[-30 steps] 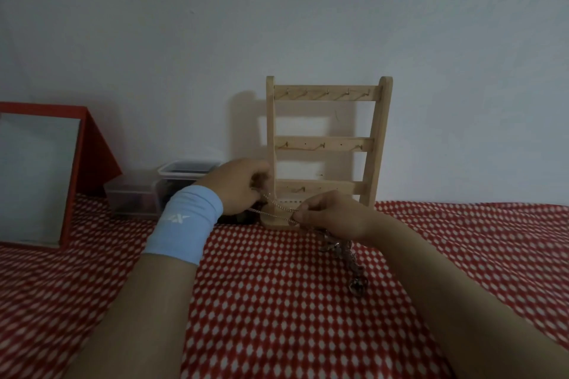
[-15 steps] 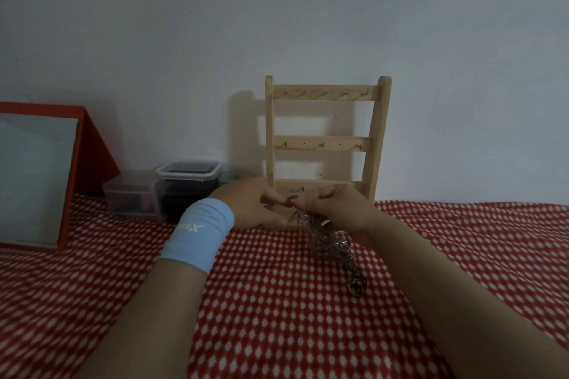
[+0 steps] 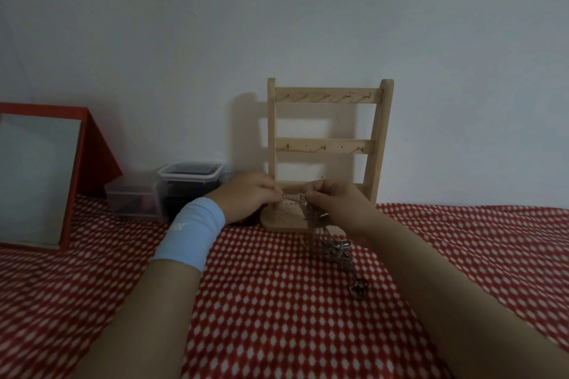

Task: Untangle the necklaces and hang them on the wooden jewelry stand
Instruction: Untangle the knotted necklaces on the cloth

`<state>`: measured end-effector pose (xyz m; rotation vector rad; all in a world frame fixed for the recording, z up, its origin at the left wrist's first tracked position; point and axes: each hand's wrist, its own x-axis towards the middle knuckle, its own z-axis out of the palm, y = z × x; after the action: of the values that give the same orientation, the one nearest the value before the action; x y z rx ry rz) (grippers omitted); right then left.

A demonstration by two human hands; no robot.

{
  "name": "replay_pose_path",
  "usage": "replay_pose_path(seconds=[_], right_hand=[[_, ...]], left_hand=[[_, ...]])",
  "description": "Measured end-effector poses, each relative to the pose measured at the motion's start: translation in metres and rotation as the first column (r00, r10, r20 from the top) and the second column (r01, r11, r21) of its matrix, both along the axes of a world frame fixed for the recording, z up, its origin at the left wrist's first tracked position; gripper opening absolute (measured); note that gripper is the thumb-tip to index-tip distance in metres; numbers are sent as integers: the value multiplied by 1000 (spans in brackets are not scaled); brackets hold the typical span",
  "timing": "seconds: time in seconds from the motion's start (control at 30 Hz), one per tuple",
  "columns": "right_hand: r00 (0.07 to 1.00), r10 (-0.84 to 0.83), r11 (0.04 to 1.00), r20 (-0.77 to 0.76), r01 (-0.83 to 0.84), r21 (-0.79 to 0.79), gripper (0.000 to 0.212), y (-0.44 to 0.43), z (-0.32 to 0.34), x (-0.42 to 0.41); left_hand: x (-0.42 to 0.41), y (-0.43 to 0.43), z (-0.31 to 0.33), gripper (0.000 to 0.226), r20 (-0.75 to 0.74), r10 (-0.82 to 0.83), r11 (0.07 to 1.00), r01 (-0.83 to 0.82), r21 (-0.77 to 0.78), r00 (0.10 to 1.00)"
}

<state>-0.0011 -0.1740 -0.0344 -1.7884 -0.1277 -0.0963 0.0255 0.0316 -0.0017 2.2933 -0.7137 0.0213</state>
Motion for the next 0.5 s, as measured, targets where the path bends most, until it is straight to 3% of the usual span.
replay_pose_path(seconds=[0.07,0.13,0.23,0.4,0.5], right_hand=[[997,68,997,23,-67,-35,21,0,0,0],[993,115,989,29,-112,-99,26,-1,4,-3],[988,150,973,-33,-154,-174,25,-3,10,-5],[982,188,921,0,-177,-347,18,-4,14,-7],[991,127,868,51,-86,-489,19,-8,12,-3]], left_hand=[[2,-4,-1,33,-12,15,991,-16,-131,1000],[1,-9,0,38,-145,-6,949,-40,-313,989],[-5,-13,1,40,-358,-217,805,-41,-592,908],[-6,0,5,34,-368,-189,871,-18,-491,910],[-10,5,14,30,-325,-43,963,-47,-265,945]])
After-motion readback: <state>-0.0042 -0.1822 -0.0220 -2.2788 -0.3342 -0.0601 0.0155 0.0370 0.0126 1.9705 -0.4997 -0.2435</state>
